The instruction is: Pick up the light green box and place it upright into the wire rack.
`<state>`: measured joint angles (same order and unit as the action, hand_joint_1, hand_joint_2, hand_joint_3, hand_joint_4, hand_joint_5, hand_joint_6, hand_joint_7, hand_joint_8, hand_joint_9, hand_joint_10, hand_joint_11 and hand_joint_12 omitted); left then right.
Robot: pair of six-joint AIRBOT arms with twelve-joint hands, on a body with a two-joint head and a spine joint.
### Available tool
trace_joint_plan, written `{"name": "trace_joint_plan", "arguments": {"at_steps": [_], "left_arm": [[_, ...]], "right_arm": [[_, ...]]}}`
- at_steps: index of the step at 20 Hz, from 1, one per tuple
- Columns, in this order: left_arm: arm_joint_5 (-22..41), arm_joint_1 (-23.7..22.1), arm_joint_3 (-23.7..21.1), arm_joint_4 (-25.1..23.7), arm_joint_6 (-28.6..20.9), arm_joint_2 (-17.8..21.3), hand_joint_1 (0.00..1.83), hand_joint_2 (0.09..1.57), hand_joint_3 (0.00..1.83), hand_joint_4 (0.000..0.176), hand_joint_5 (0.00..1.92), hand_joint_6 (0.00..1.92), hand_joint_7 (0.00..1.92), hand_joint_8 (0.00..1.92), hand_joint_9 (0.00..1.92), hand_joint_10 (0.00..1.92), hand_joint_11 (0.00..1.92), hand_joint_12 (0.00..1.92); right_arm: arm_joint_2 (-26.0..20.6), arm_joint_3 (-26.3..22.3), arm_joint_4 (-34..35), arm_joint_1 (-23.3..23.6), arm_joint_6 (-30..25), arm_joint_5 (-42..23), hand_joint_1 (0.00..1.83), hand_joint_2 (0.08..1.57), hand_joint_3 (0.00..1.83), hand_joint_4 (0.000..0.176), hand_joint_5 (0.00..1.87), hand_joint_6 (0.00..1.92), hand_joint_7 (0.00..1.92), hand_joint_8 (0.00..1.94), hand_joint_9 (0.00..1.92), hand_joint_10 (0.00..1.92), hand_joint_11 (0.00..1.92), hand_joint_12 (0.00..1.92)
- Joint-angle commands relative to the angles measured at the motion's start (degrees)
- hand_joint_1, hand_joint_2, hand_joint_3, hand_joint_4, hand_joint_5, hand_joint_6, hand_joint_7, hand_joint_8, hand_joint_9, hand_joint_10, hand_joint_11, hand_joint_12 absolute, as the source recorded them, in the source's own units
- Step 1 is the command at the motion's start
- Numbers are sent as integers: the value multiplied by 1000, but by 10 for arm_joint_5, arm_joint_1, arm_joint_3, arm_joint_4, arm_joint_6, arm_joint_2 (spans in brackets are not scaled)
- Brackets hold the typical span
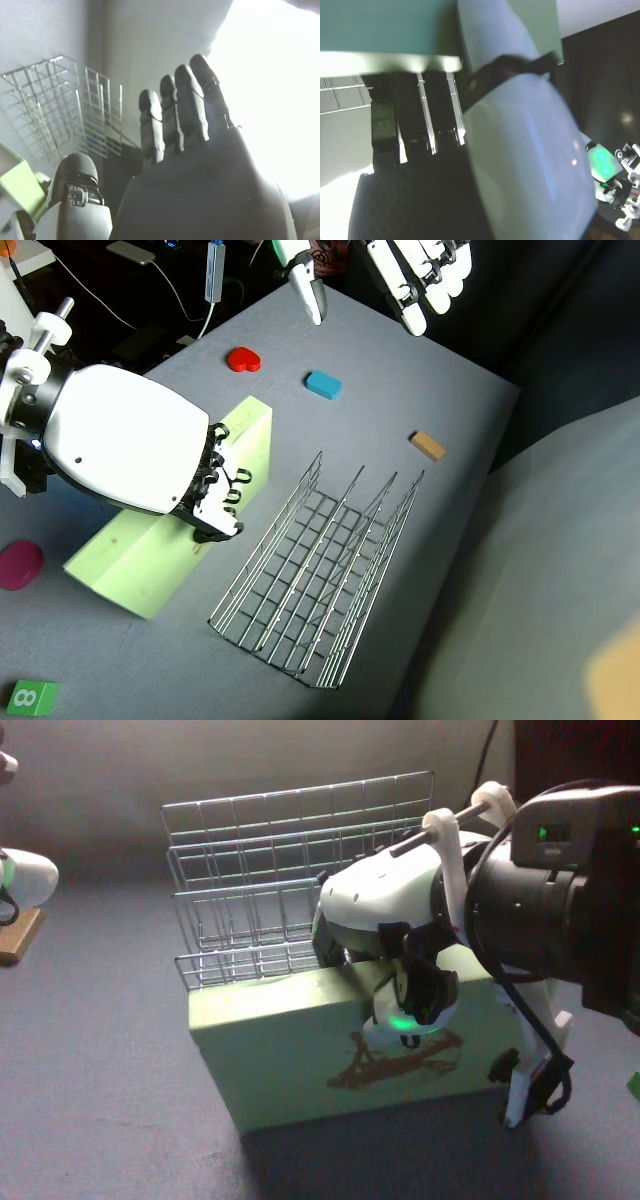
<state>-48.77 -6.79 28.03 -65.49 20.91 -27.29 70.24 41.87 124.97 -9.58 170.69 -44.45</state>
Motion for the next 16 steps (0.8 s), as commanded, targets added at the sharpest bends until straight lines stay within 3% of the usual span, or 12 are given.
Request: {"name": "trace_joint_plan", "arguments": {"at_steps": [1,7,12,16], "left_arm": [[18,-7,-2,-49,0,1,67,1218,2,56,303,1,245,1,203,1,0,584],[16,-7,-3,-46,0,1,81,1217,1,57,305,1,246,1,205,1,0,589],[16,-7,-5,-45,0,1,98,1217,0,57,307,1,248,1,208,2,0,595],[14,-7,-6,-45,0,1,98,1217,0,58,307,1,248,1,208,1,0,598]], "right_arm": [[-2,-2,-33,6,0,20,1359,1175,0,0,736,1181,891,1125,856,1393,742,1531],[-41,-31,-33,38,11,30,1360,1173,0,0,757,1132,871,1158,869,1399,821,1510],[-93,-55,-36,125,18,52,1357,1181,1,0,752,1157,829,1197,865,1407,792,1496],[-102,-52,-110,171,19,82,1350,1168,0,0,780,1101,860,1160,919,1374,802,1497]]}}
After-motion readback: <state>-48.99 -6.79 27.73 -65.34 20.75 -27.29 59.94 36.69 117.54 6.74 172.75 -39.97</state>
